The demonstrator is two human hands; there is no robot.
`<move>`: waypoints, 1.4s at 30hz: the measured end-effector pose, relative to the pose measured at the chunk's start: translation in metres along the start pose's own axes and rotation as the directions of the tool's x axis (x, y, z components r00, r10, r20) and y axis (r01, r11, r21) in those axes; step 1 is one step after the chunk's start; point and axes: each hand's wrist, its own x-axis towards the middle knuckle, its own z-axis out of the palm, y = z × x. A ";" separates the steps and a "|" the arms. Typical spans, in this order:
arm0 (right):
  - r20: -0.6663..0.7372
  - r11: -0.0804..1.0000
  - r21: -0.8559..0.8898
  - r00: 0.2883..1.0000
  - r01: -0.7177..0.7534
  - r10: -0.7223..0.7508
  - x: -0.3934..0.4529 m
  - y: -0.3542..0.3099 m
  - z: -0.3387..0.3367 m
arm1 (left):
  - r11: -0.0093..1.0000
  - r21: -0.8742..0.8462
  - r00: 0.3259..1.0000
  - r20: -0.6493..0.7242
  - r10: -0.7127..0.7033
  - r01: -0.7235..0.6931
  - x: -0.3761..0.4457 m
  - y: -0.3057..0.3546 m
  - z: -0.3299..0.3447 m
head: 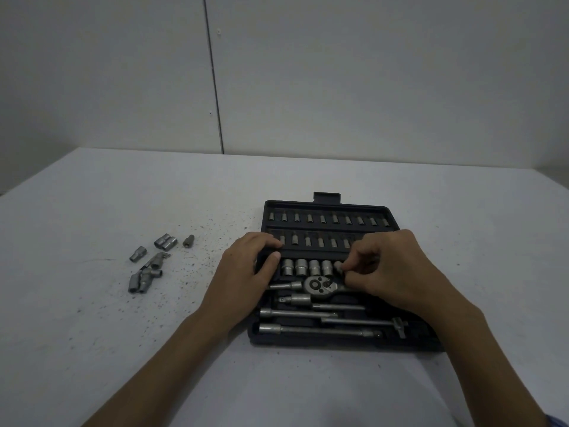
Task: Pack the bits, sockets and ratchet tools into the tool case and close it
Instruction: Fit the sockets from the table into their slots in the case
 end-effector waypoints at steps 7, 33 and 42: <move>0.085 0.999 0.028 0.996 -0.016 0.014 -0.001 0.003 -0.006 | 1.000 -0.005 1.000 0.001 -0.004 0.004 0.000 -0.001 0.000; 0.002 0.994 -0.108 1.000 0.023 -0.023 0.003 0.006 0.008 | 1.000 0.000 1.000 0.005 0.005 -0.005 0.000 0.000 0.000; -0.011 0.981 -0.191 0.999 0.032 -0.035 0.002 0.002 0.010 | 1.000 0.006 1.000 0.007 0.005 -0.005 -0.001 -0.002 0.000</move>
